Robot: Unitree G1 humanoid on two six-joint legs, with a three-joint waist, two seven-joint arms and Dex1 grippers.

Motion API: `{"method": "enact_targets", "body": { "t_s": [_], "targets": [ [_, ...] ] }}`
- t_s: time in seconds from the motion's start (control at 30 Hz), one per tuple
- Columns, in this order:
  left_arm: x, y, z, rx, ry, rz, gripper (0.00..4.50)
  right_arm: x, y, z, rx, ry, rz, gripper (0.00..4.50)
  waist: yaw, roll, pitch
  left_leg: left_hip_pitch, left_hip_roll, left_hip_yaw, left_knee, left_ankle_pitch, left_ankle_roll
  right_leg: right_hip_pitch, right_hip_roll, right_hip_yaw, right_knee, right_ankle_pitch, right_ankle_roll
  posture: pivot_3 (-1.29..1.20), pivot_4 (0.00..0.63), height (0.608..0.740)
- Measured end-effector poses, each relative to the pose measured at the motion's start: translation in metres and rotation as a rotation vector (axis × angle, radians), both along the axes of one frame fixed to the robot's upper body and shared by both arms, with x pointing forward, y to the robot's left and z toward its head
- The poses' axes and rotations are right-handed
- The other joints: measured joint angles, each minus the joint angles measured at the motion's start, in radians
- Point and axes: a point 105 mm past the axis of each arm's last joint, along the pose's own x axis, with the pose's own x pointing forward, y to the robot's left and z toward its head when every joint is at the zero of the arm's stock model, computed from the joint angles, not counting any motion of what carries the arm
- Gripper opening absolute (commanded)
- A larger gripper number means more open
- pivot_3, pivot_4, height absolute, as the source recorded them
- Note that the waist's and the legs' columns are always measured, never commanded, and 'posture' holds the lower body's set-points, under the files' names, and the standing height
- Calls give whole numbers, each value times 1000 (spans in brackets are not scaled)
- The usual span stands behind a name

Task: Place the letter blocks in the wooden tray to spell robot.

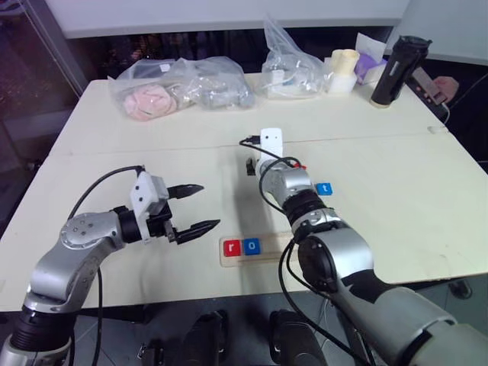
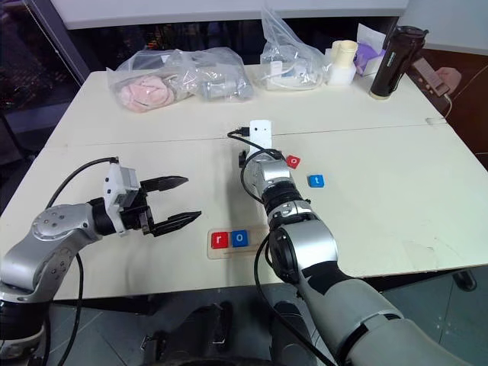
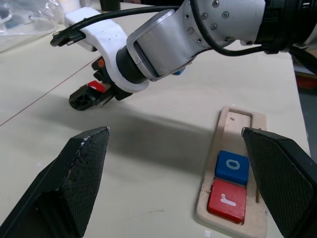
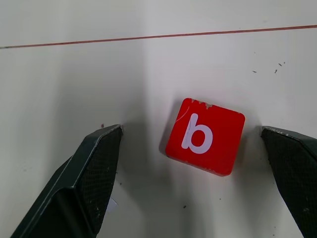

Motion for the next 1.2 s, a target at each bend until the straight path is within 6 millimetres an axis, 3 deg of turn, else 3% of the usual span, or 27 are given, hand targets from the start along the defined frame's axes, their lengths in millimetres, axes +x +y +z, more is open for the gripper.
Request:
{"method": "enact_targets", "body": {
  "t_s": [0.03, 0.17, 0.2, 0.43, 0.6, 0.77, 0.97, 1.2],
  "targets": [
    [0, 0, 0, -2, -1, 3, 4500, 0, -1, 0, 0, 0, -9, 3685, 0, 0, 0, 0, 0, 0, 0, 0, 0, 0, 0, 0, 0, 0, 0, 0, 150, 738],
    [1, 0, -1, -4, -3, 16, 4500, 3, -10, 0, 14, -3, -42, 1518, -1, 0, 0, 0, 0, 0, 0, 0, 0, 0, 0, 0, 0, 0, 0, 0, 150, 738],
    [1, 0, -1, -6, -3, 17, 4500, 3, -10, 0, 17, -4, -43, 1162, -1, 0, 0, 0, 0, 0, 0, 0, 0, 0, 0, 0, 0, 0, 0, 0, 150, 738],
    [1, -4, 0, -13, -10, 11, 4500, 4, -14, 2, -73, -14, 36, 1163, 1, 0, 0, 0, 1, 0, 0, 0, 0, 0, 1, 0, 0, 0, 0, 0, 150, 738],
    [2, -10, -4, -10, -5, -12, 4500, -18, -47, 2, -126, 0, 124, 1163, 14, 0, 0, -1, 0, 0, 0, 0, 0, 0, 0, 0, 0, 0, 0, 0, 150, 738],
    [-1, -14, -15, 9, 23, -70, 4500, -90, -112, 14, -223, 39, 225, 1163, 38, 1, 0, -2, 0, -1, 2, -1, 2, 0, 0, 0, -1, 0, 1, 0, 150, 738],
    [-6, -21, -18, 16, 29, -158, 4500, -147, -144, 45, -273, 36, 226, 1163, 31, 0, 0, -1, 5, -1, 2, -1, 2, 0, 1, 1, -2, -2, -3, 0, 150, 738],
    [-4, -25, -21, 27, 42, -211, 4500, -195, -152, 7, -234, 134, 210, 1163, 36, 0, 0, -2, 5, 0, 3, -1, 2, 1, 1, 1, -5, -2, -4, 0, 150, 738]
  ]
}}
